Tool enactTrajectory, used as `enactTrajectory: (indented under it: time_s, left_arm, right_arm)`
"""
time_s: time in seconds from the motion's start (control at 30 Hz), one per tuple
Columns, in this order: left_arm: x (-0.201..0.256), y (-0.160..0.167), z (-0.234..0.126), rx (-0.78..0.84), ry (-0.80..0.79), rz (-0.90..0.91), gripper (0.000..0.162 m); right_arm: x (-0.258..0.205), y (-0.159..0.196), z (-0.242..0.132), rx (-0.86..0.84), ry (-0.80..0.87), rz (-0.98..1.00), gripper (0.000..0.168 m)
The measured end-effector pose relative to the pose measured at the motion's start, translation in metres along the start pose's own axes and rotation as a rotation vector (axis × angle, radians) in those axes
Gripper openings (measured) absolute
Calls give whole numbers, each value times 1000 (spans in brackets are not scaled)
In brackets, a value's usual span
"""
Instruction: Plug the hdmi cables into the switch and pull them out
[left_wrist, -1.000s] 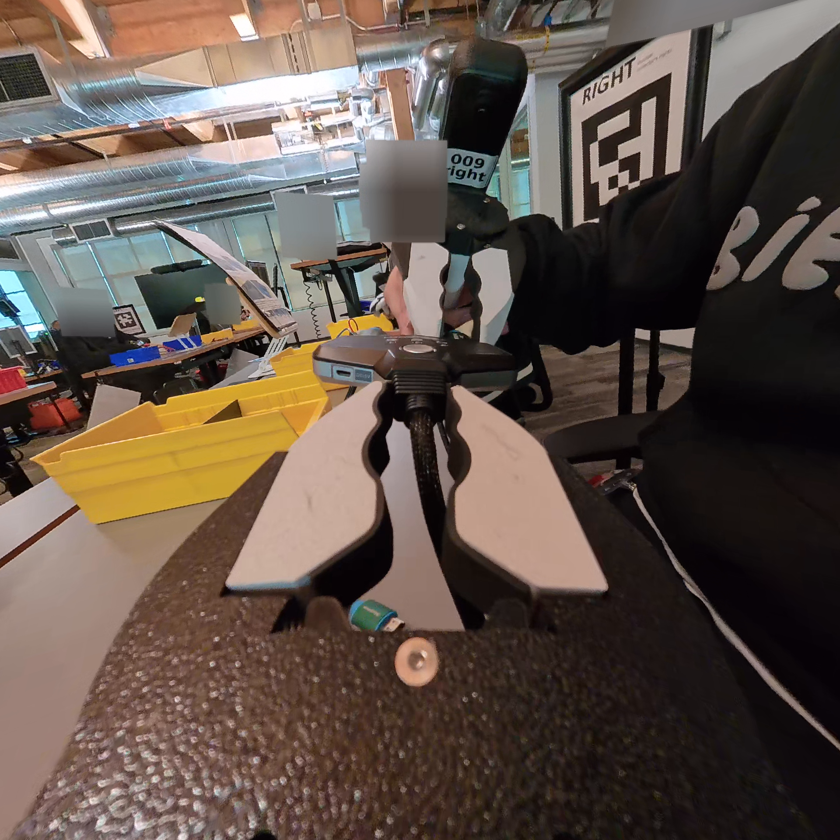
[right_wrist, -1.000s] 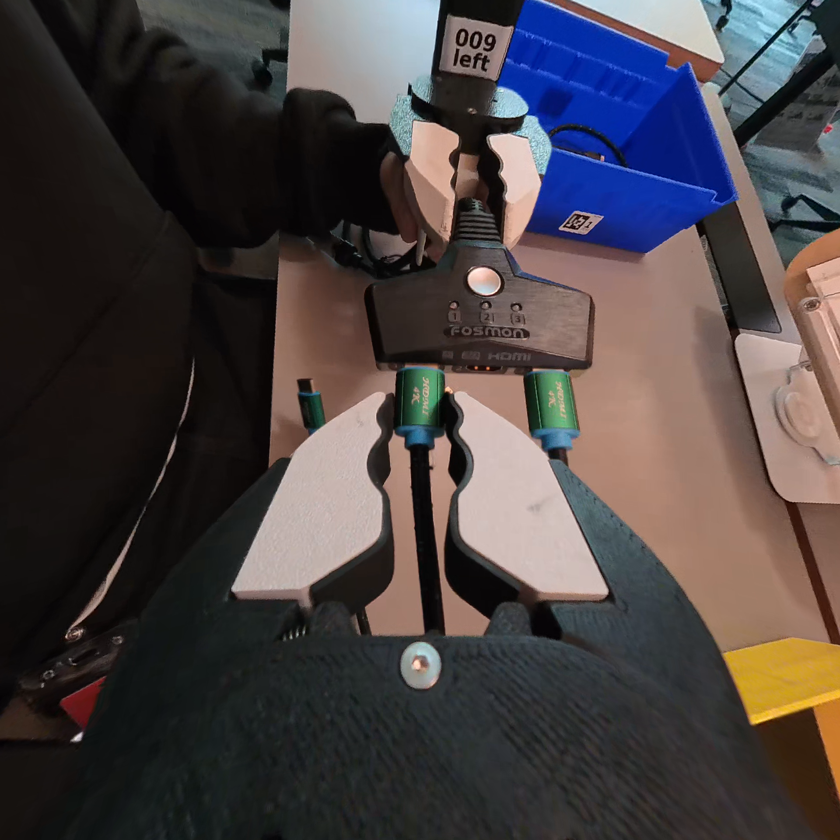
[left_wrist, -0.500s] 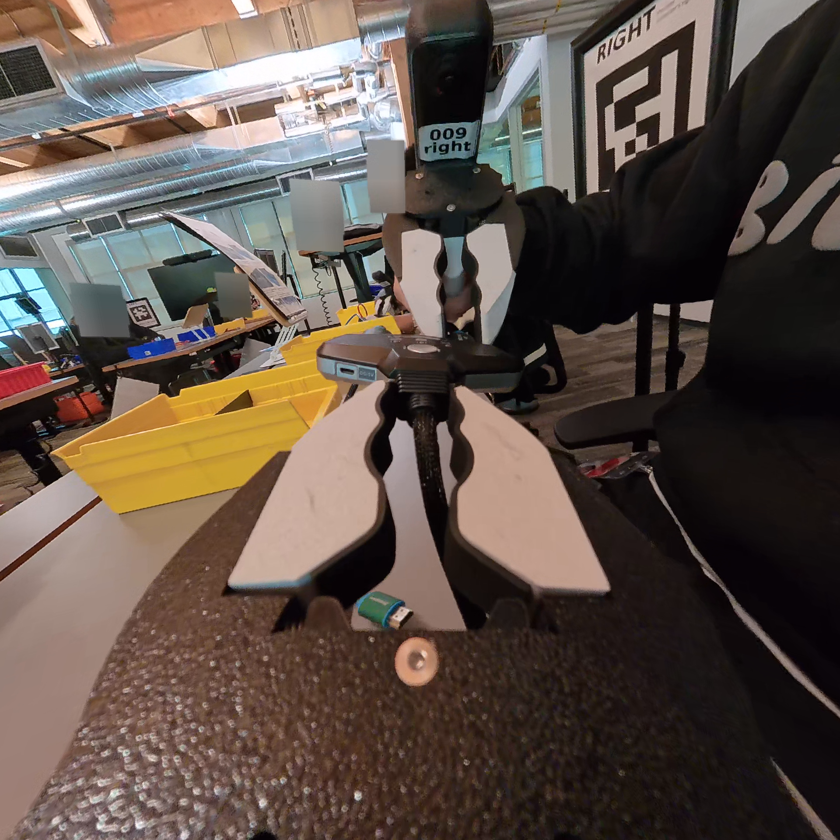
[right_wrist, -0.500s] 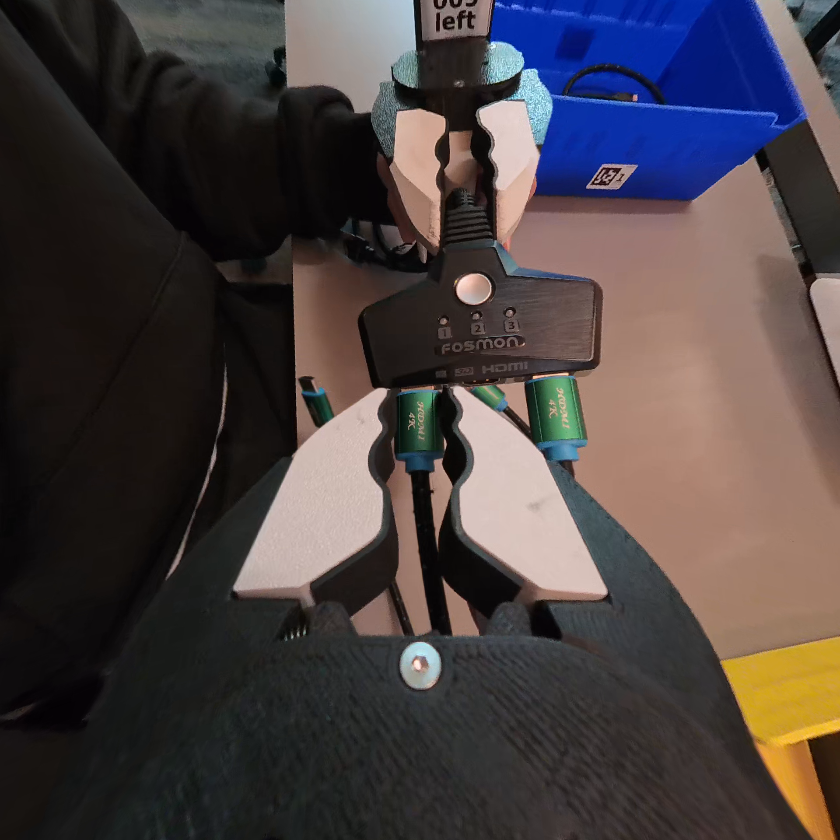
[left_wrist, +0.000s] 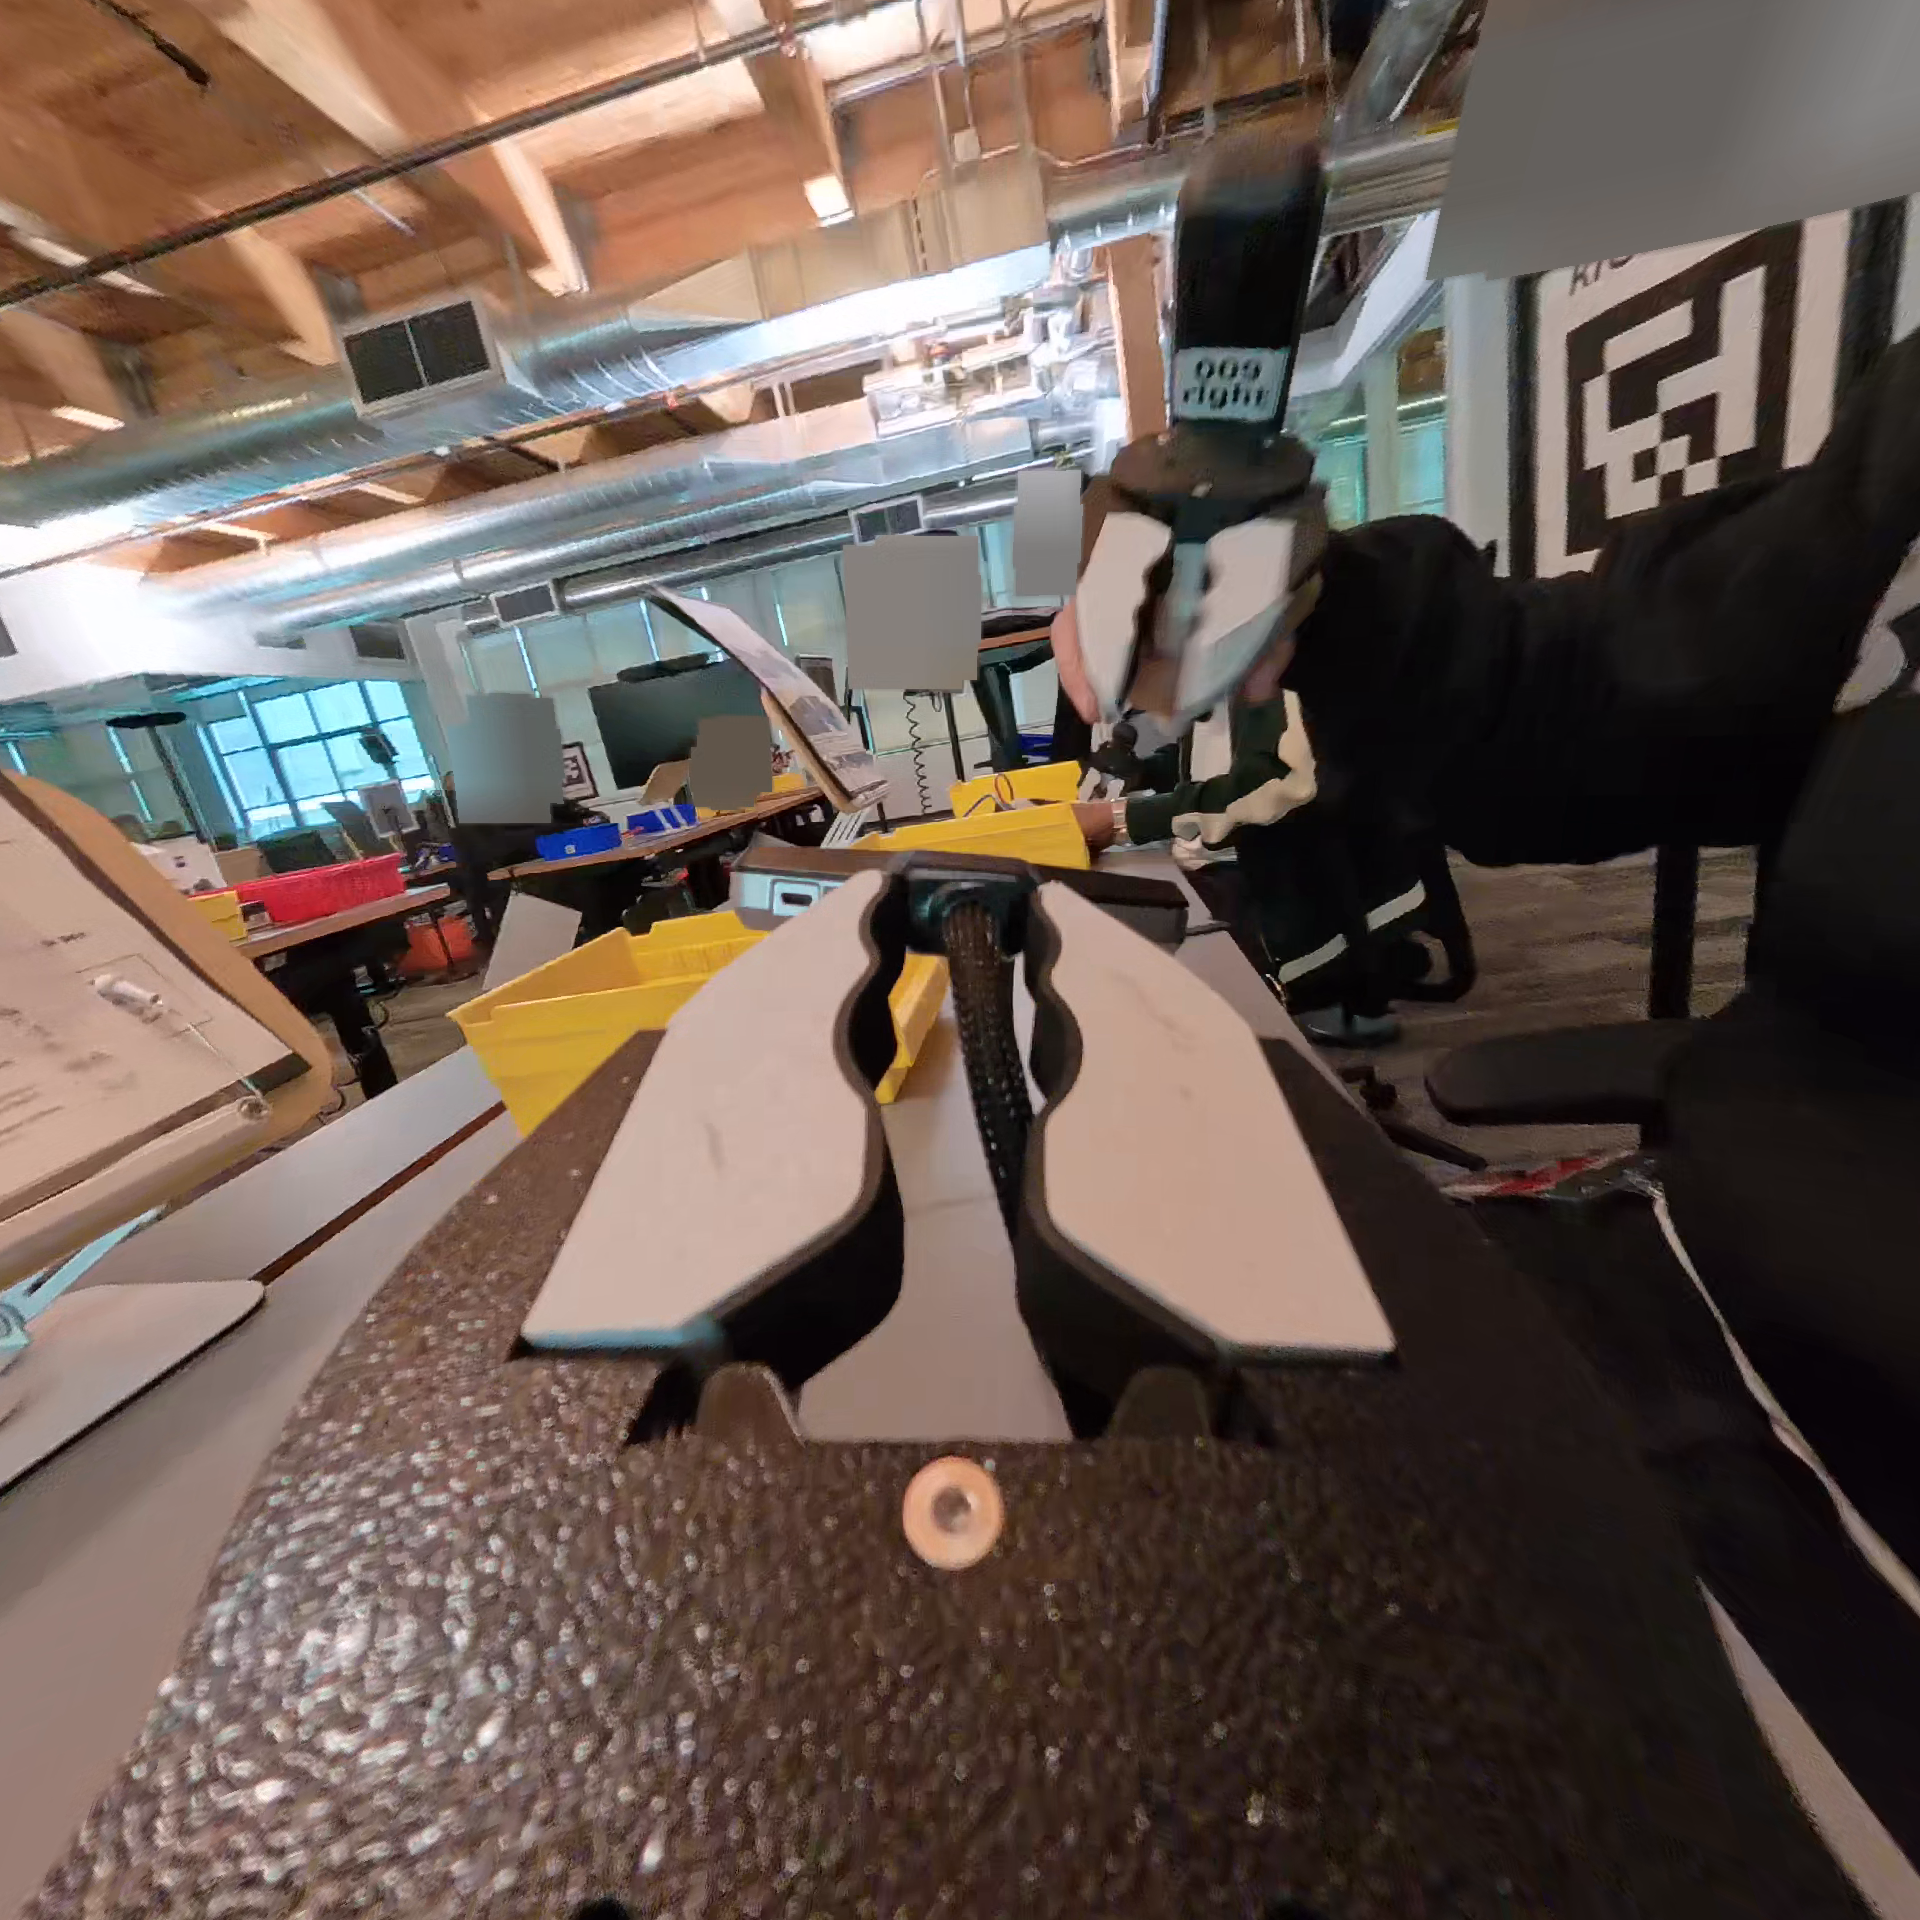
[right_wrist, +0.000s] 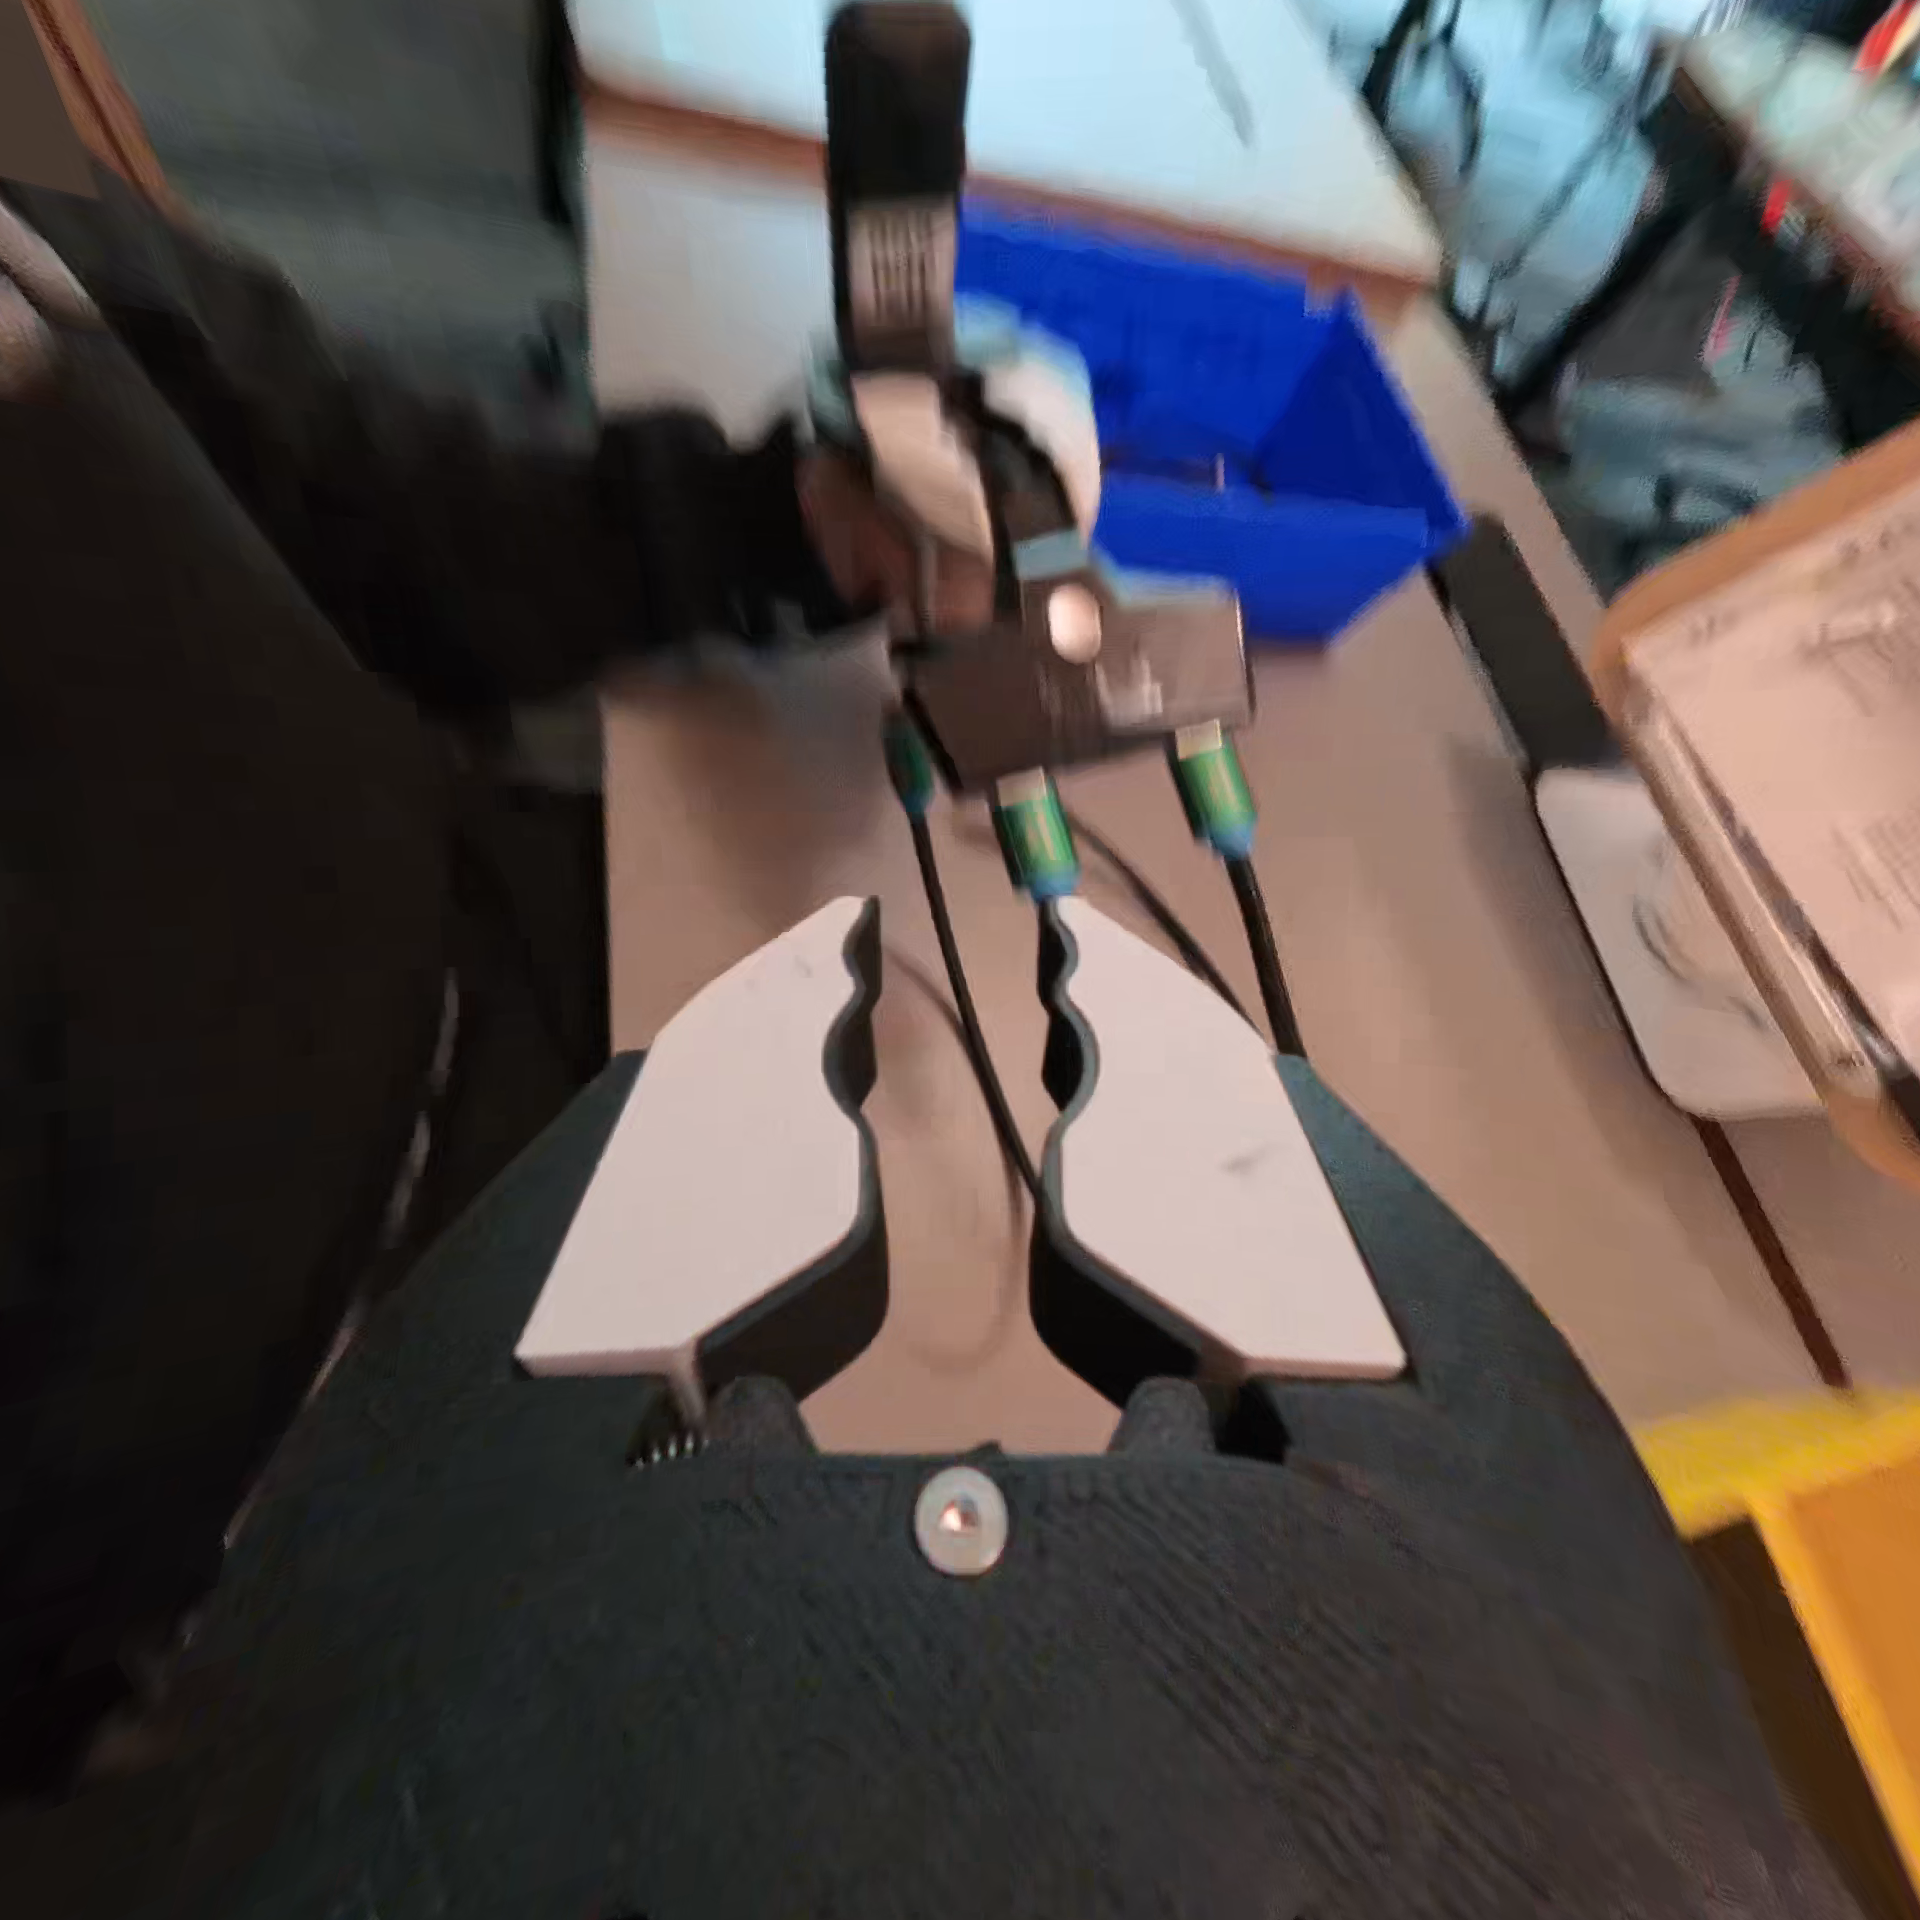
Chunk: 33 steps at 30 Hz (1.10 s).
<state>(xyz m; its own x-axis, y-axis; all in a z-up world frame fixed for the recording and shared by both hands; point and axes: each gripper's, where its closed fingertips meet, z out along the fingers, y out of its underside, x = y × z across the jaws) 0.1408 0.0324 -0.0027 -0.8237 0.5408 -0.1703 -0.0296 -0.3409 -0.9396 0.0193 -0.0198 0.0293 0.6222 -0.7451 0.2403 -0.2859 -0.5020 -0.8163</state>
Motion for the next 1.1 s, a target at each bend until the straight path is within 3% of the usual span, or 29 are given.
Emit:
enactTrajectory:
  time_s: [0.07, 0.13, 0.23, 0.27, 0.3, 0.43, 0.57, 0.67, 1.1]
  left_arm:
    - [3, -3, 2, 47, 18, -15, 21]
    - [8, -2, 3, 54, 53, -17, 21]
    - [13, 0, 3, 89, 92, -44, 21]
    - [14, -1, 2, 108, 103, -60, 21]
    - [14, -1, 2, 130, 109, -77, 21]
    - [10, -1, -1, 185, 111, -119, 21]
    - [15, -3, 3, 211, 140, -127, 21]
    - [16, -1, 5, 212, 140, -130, 21]
    - [15, 8, 8, 158, 128, -135, 21]
  right_arm:
    - [-3, -16, 13, 127, -11, -1, 28]
    - [0, -2, 32, 89, 3, -14, 39]
    - [-2, 12, 55, 102, -13, -38, 40]
    - [0, 11, 58, 132, -5, -19, 35]
    - [-2, 11, 62, 155, -34, -3, 20]
    - [1, 12, 66, 208, -24, -69, 19]
    - [1, 10, 69, 238, -49, -19, 31]
    - [-10, 8, 74, 305, -127, 57, 30]
    - [-8, 22, 79, 432, -127, 187, 30]
